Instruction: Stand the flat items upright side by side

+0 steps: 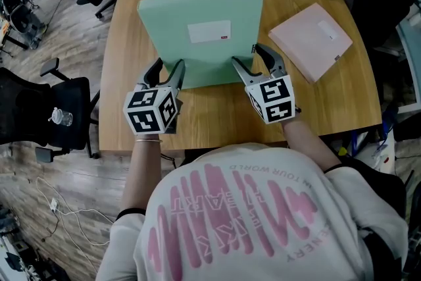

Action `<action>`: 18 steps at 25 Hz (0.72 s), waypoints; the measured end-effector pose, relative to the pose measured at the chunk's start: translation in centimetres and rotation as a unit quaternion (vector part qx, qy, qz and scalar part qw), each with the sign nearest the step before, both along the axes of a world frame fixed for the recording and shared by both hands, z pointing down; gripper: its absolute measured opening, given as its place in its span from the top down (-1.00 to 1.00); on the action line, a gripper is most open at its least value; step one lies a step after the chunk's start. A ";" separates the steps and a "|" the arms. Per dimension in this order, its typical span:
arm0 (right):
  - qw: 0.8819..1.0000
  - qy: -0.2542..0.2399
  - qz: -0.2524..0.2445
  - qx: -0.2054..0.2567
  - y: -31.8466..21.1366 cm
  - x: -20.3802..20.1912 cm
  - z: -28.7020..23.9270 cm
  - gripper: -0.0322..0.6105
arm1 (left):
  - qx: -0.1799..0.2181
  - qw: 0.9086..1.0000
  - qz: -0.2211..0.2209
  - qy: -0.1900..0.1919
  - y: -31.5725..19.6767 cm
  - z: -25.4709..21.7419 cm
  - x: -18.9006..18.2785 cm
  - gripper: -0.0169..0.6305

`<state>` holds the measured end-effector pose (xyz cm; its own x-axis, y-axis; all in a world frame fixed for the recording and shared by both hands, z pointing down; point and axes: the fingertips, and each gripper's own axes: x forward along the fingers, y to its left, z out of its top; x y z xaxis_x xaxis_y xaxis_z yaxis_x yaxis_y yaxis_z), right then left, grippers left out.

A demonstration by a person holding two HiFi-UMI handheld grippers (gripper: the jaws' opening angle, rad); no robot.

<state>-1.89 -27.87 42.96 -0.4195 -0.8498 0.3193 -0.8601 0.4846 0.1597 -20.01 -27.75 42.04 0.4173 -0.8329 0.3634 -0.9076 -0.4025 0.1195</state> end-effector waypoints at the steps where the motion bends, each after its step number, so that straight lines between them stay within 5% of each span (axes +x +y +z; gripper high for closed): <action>1: 1.000 0.000 0.001 0.000 0.2 0.0 0.0 0.06 | 0.001 1.000 -0.002 0.001 0.2 0.0 0.0 0.24; 18: 1.000 -0.009 0.014 -0.013 1.7 0.1 0.4 0.07 | 0.012 1.000 0.005 0.005 2.0 0.1 -0.1 0.25</action>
